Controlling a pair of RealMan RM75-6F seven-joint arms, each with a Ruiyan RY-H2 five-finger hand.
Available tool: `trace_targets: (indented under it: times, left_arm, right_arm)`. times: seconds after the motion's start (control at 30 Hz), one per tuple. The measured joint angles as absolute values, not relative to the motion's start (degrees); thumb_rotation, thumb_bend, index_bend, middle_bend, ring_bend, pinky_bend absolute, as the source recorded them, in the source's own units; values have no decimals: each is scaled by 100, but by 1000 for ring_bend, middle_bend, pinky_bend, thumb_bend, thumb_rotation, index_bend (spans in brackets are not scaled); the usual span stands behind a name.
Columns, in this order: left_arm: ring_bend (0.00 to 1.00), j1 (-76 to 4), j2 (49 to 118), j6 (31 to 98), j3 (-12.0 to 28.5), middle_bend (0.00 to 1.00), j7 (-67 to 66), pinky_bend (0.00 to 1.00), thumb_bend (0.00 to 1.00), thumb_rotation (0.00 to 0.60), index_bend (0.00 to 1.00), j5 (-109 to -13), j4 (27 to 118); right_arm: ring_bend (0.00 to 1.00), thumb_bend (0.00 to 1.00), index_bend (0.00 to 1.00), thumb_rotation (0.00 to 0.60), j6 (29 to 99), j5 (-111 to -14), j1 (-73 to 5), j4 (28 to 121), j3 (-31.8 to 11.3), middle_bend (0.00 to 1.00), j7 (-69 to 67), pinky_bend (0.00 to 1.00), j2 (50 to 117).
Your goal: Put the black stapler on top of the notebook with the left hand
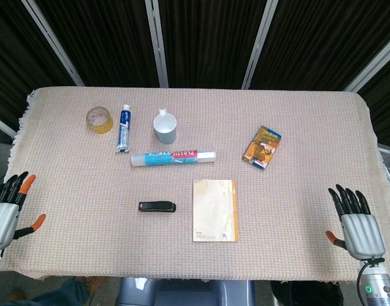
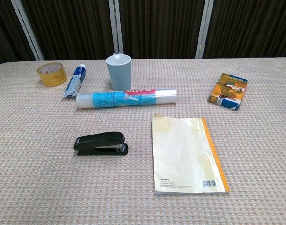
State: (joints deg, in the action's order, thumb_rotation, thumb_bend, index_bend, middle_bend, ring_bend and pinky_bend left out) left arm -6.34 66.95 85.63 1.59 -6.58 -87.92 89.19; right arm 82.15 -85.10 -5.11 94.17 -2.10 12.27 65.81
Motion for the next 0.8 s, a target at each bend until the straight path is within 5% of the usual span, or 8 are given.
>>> trace_targets:
  times: [0.4, 0.8]
  left_arm:
    - [1, -766, 6850, 8309, 90, 1, -673, 147, 275, 488, 19, -8907, 8847]
    - [160, -1225, 7664, 7894, 8, 165, -1035, 310, 252, 484, 165, -9455, 8947]
  right_arm:
    - [0, 123, 0, 600, 8131, -8500, -561, 9426, -222, 0, 1188, 0, 6570]
    - [0, 123, 0, 600, 8201, -8736, -554, 9465, -160, 0, 848, 0, 6443]
